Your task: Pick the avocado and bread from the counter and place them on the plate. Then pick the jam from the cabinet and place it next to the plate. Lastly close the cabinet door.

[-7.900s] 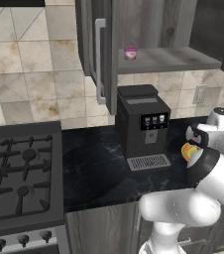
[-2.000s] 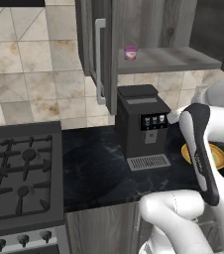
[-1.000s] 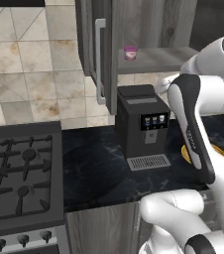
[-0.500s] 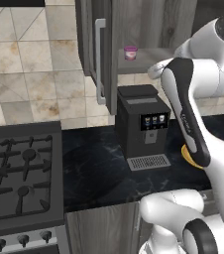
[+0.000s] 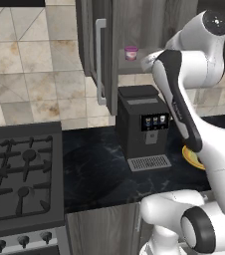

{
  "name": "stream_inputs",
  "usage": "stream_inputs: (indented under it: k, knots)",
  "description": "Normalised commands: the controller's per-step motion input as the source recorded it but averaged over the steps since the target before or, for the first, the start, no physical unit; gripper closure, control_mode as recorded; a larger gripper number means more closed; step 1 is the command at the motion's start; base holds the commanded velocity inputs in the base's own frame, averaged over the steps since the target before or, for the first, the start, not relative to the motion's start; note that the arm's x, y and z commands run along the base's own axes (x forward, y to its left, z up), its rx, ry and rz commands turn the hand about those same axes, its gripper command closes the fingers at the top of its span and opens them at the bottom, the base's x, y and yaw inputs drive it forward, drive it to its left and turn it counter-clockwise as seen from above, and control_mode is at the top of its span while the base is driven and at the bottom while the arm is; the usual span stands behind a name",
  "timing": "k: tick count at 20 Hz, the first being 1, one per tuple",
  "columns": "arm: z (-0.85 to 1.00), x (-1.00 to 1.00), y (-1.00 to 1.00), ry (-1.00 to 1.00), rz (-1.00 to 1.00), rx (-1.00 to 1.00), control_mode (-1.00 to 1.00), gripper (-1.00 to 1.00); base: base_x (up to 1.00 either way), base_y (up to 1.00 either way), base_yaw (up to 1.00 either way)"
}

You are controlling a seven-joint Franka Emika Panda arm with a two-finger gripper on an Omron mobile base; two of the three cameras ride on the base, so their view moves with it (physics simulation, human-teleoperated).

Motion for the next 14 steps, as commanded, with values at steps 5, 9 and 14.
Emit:
stream_inputs:
  k: [5,9,14]
  knots:
    - [0.0,0.37,0.05,-0.05,0.0,0.03,-1.0,-1.0,0.0,0.0,0.0]
    - [0.0,0.37,0.07,-0.01,0.0,0.04,-1.0,-1.0,0.0,0.0,0.0]
    - [0.0,0.32,0.04,0.0,0.0,0.06,-1.0,-1.0,0.0,0.0,0.0]
